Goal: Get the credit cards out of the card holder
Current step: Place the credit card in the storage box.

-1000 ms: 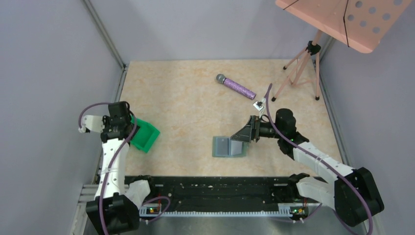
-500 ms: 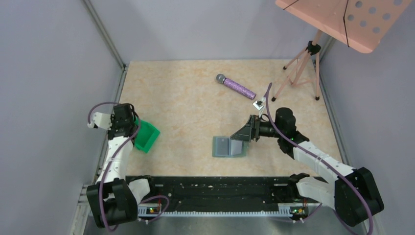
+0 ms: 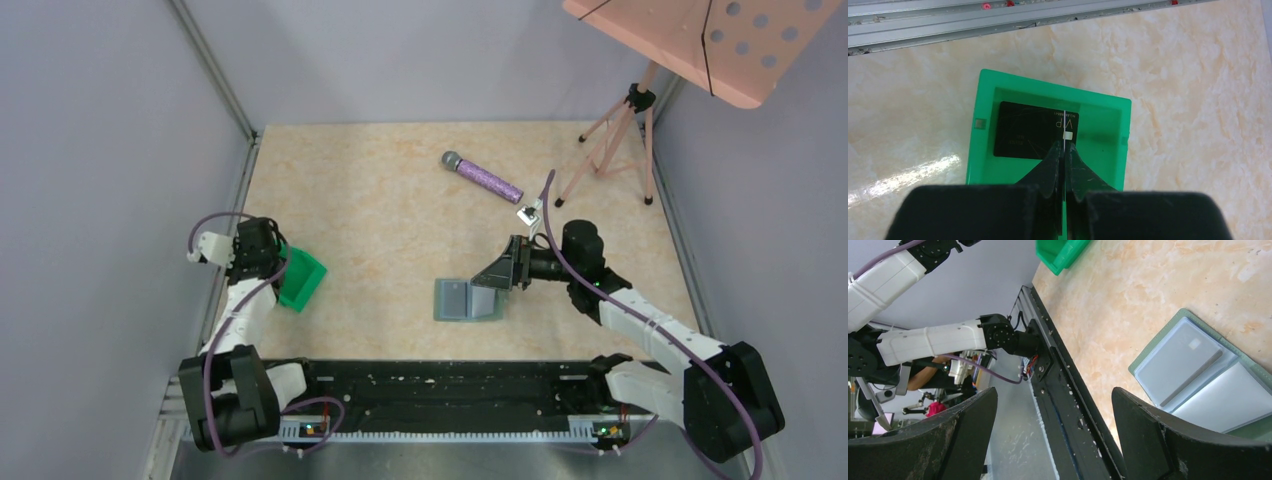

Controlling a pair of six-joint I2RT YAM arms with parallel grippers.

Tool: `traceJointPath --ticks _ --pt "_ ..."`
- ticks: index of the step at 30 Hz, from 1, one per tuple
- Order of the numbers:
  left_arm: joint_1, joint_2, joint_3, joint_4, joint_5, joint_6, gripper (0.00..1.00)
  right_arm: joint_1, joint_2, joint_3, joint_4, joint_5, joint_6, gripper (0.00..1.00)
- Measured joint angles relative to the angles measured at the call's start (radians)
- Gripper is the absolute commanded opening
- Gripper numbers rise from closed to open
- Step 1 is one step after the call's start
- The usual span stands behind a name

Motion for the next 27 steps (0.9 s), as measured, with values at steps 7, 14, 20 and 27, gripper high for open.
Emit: traceJointPath --ticks 7,14,20,27 --pt "0.003 0.034 -0.031 0.074 0.020 0.011 0.00 0.000 -0.001 0.000 -0.006 0.004 0.000 0.84" --pt "0.006 0.076 -0.031 0.119 0.017 0.041 0.00 0.000 -0.004 0.000 -0.014 0.013 0.000 0.84" --pt "0.007 0.093 -0.031 0.182 0.008 0.067 0.00 0.000 -0.004 0.000 -0.019 0.017 0.000 0.84" --pt "0.007 0.137 -0.036 0.248 0.007 0.090 0.00 0.000 -0.004 0.004 -0.041 0.017 -0.003 0.84"
